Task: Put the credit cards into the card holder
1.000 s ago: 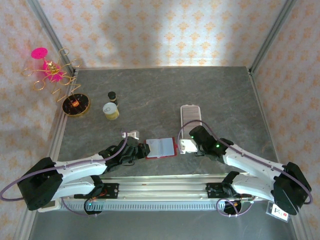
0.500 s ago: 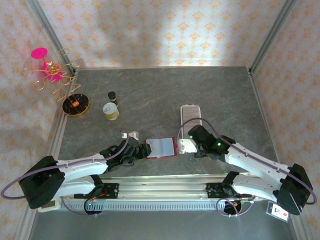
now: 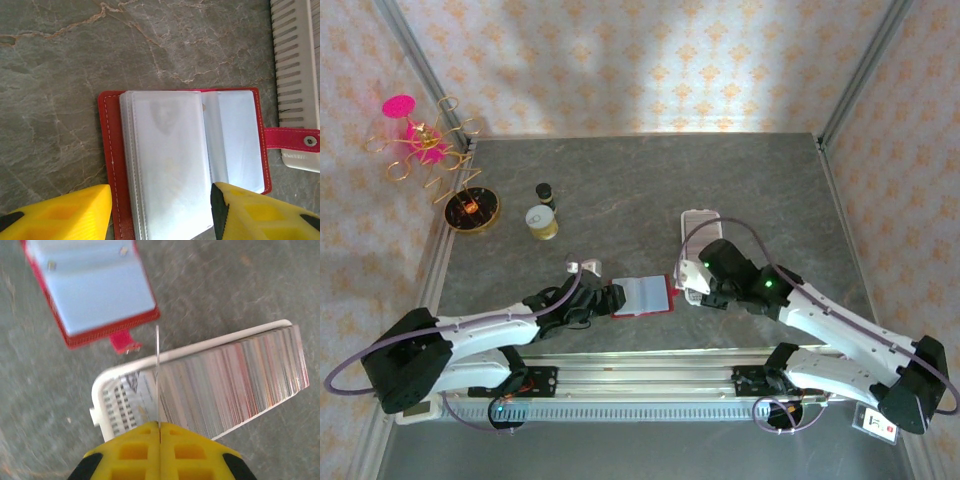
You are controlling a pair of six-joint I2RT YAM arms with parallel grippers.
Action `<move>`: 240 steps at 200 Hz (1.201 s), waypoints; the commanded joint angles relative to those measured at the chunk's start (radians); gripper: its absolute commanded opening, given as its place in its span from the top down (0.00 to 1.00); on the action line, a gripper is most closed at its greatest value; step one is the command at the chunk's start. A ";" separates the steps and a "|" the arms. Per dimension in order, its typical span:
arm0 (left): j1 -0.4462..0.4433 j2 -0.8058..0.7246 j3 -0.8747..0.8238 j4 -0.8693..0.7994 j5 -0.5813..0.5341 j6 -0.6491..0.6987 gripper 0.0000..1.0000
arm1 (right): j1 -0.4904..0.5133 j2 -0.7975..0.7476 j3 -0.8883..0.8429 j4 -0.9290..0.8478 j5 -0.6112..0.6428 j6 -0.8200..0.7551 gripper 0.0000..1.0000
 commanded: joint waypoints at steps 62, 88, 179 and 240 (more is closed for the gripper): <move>-0.025 0.069 0.076 -0.095 -0.081 0.028 0.45 | 0.006 0.030 -0.051 0.508 -0.184 1.055 1.00; -0.031 0.100 0.092 -0.107 -0.083 0.033 0.44 | 0.006 0.046 -0.164 0.691 -0.262 1.318 1.00; -0.038 0.183 0.154 -0.166 -0.118 0.076 0.46 | 0.027 0.194 -0.319 0.877 -0.291 1.588 1.00; -0.042 0.227 0.159 -0.202 -0.165 0.105 0.53 | 0.036 0.298 -0.309 0.912 -0.284 1.611 1.00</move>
